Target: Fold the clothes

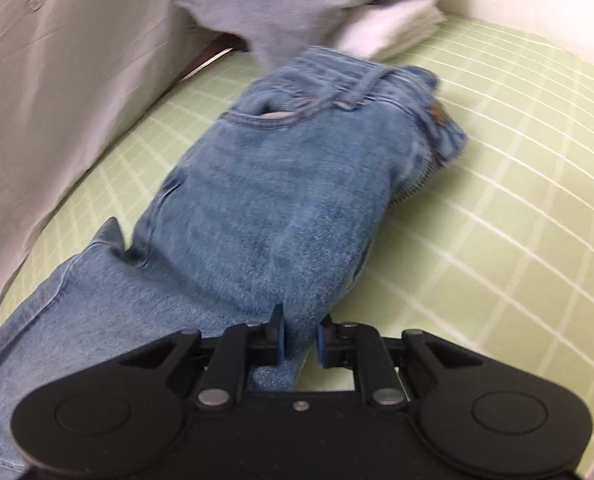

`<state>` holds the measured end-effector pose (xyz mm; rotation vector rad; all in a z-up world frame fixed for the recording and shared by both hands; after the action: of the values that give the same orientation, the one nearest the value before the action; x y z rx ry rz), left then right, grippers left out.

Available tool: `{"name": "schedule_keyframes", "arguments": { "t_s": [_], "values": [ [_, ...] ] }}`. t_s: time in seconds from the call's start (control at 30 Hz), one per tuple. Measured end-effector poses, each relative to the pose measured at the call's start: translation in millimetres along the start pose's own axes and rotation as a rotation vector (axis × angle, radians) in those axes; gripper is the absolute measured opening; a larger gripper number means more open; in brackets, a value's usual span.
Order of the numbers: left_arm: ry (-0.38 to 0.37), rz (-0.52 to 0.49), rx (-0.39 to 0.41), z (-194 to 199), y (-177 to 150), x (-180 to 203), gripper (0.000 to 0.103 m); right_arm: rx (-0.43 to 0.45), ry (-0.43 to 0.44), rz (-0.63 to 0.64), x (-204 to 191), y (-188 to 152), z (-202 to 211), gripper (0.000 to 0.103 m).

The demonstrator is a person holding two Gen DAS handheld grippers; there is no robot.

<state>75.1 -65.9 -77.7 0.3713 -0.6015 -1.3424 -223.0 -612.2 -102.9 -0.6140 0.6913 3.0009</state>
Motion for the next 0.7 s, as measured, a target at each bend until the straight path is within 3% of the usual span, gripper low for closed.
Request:
{"name": "schedule_keyframes", "arguments": {
  "t_s": [0.1,0.13,0.43,0.6,0.63,0.67,0.7],
  "values": [
    [-0.014,0.02,0.0,-3,1,2,0.01,-0.019,0.01,-0.098,24,9,-2,0.018],
    [-0.022,0.027,-0.003,-5,2,4,0.018,-0.026,0.017,-0.108,25,9,-2,0.018],
    [-0.008,0.03,-0.035,-50,32,30,0.052,0.003,-0.064,-0.051,9,2,-8,0.023],
    [-0.048,0.07,-0.037,-76,51,27,0.049,0.022,-0.106,-0.032,2,-1,-9,0.026],
    [-0.058,0.065,-0.035,-80,54,27,0.039,0.025,-0.119,-0.022,0,-2,-9,0.026],
    [-0.063,0.064,-0.034,-82,55,28,0.017,0.027,-0.132,-0.012,-3,-3,-9,0.027],
    [-0.069,0.062,-0.032,-83,56,28,0.007,0.026,-0.141,0.0,-5,-4,-9,0.03]
  ]
}}
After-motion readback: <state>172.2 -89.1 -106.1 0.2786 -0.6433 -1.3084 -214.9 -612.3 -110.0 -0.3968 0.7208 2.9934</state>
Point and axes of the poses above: each gripper's, at about its wrist camera, not at the fingertips, and z roughly against the way its jaws point, x to its right, y to its top, the point moved 1 cm from there along -z, roughly the way its jaws point, and after that the axes turned 12 degrees about -z, right-handed, at the moved point
